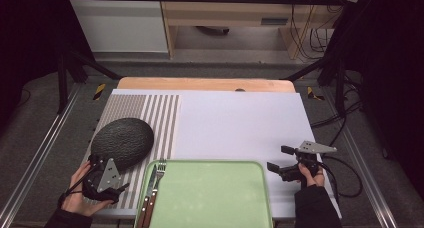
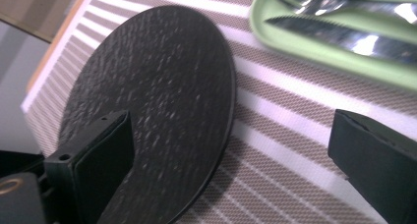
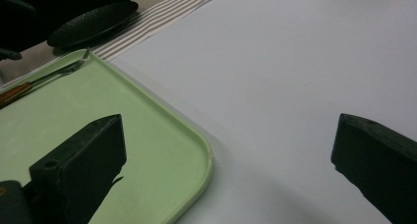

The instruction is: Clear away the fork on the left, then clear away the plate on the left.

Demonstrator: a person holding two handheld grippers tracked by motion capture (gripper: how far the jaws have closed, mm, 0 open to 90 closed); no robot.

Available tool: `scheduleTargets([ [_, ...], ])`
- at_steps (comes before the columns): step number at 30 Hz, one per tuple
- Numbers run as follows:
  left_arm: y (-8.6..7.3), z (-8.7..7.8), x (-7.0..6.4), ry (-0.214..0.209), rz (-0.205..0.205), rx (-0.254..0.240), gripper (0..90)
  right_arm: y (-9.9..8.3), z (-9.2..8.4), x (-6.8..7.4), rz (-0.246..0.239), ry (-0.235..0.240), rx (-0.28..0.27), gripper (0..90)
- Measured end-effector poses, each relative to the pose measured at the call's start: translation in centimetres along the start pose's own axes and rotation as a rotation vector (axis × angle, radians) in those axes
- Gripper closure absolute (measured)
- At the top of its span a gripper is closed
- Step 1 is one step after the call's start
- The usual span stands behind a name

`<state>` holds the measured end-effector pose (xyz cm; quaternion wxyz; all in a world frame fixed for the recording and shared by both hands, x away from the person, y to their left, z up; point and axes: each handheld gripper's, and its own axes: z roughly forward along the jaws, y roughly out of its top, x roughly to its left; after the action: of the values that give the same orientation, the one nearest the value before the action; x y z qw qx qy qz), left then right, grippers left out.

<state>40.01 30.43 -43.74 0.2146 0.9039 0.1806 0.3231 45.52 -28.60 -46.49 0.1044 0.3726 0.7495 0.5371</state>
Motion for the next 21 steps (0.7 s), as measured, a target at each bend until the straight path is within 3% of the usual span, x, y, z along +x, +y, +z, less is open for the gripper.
scheduleTargets([
  [14,-0.6,1.3,0.1,0.111,0.107,0.081,2.2,0.0,0.0,0.0,-0.001,-0.001,0.001,0.3],
  [21,-1.0,1.9,0.1,0.160,0.141,0.113,2.4,0.0,0.0,0.0,-0.001,-0.002,0.000,0.3],
])
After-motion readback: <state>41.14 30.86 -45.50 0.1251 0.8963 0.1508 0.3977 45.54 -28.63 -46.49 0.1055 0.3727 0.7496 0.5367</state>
